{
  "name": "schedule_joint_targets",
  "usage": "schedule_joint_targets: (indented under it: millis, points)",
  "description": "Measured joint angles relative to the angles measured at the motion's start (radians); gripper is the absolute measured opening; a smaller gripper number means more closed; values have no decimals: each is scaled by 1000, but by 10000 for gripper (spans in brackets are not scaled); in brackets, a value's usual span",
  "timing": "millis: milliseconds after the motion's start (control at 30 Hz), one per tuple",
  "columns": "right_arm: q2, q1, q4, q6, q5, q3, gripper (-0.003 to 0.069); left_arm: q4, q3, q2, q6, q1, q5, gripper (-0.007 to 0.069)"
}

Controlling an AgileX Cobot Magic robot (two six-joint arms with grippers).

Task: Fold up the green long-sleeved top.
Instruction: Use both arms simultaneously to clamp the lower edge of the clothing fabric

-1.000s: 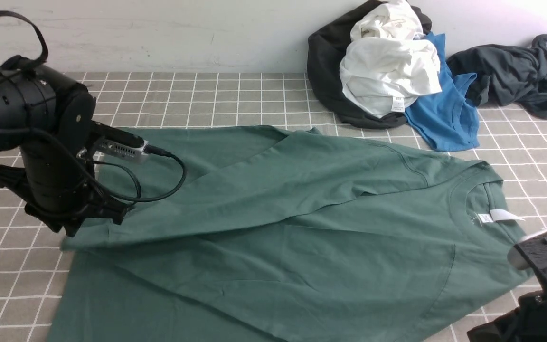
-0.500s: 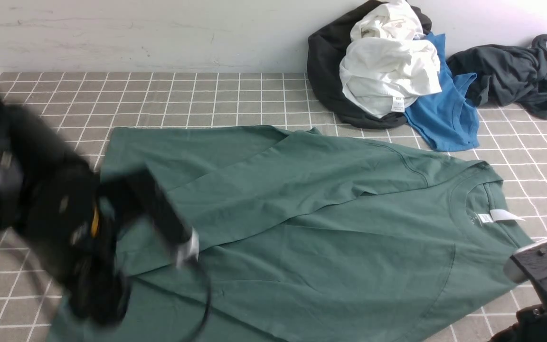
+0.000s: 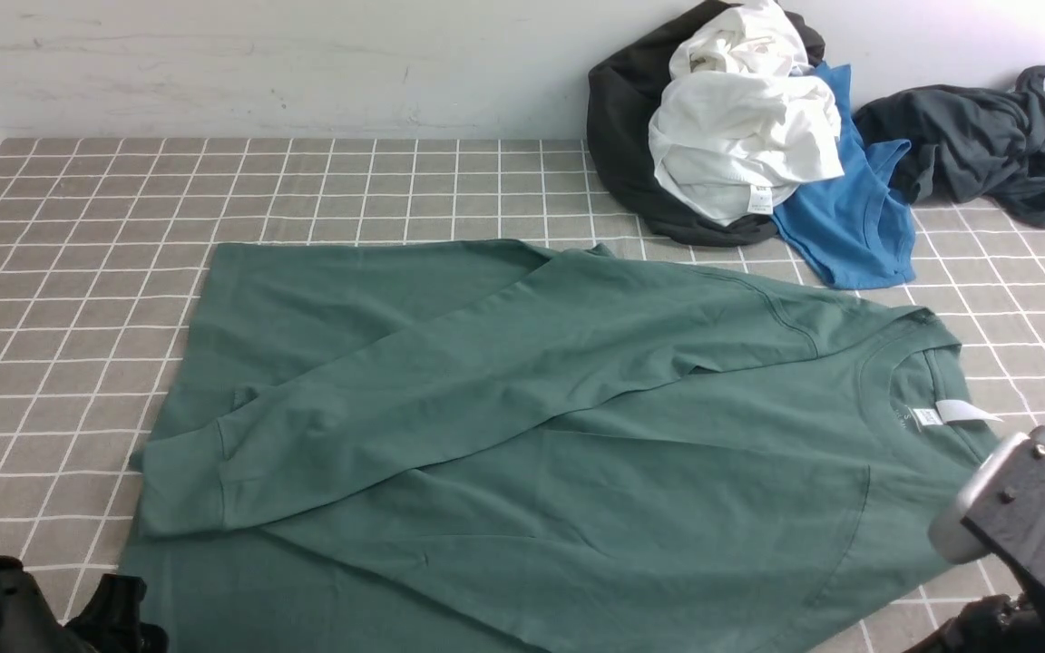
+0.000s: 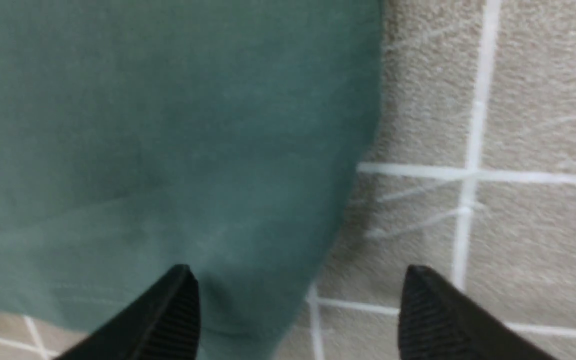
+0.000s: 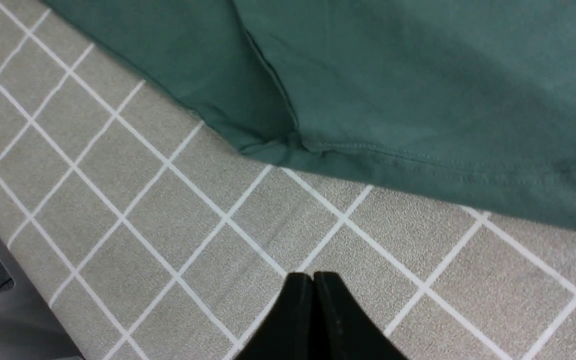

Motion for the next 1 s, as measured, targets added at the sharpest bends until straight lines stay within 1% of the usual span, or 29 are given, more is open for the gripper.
schedule_joint_targets:
  millis: [33,67,133,167,200,267,333,500,533,567,600,667,767,867,900,967,1000]
  points:
    - [-16,0,8,-23,0,0,-13,8,3,0,-14,0,-29,387]
    - [-18,0,9,-25,0,0,-13,8,4,0,-21,0,-37,376]
    - [-48,0,11,-50,0,0,-13,19,4,0,-69,-1,-67,196]
    - [-56,0,13,-56,-1,0,-13,23,5,-2,-82,-1,-70,155]
    - [-67,0,13,-59,-1,0,-13,27,5,-3,-100,-1,-70,83]
    - [-84,0,13,-62,-6,0,-13,32,5,-6,-122,-6,-70,27]
    - [-99,0,13,-62,-8,0,-13,36,5,-12,-134,-13,-63,2]
    - [-126,0,-5,-67,-8,0,-13,33,-28,-65,-185,-15,14,1]
    - [-136,0,-24,-70,-11,0,-13,31,-66,-104,-234,-15,89,7]
    - [-136,0,-27,-70,-11,0,-13,30,-71,-109,-234,-15,89,7]
    - [-141,0,-47,-77,-19,0,-13,30,-110,-144,-285,-15,163,13]
    - [-142,0,-76,-86,-51,0,-13,31,-158,-187,-353,-15,250,14]
    - [-138,0,-99,-102,-127,-1,-9,30,-197,-232,-442,-15,314,14]
    - [-95,0,-165,-133,-183,-38,36,30,-204,-252,-539,-15,316,14]
    - [-91,0,-179,-135,-187,-42,47,30,-204,-253,-539,-15,316,14]
    - [-27,0,-262,-140,-206,-82,120,26,-204,-254,-611,-15,317,14]
    - [22,0,-316,-140,-211,-97,177,11,-204,-254,-651,-15,315,14]
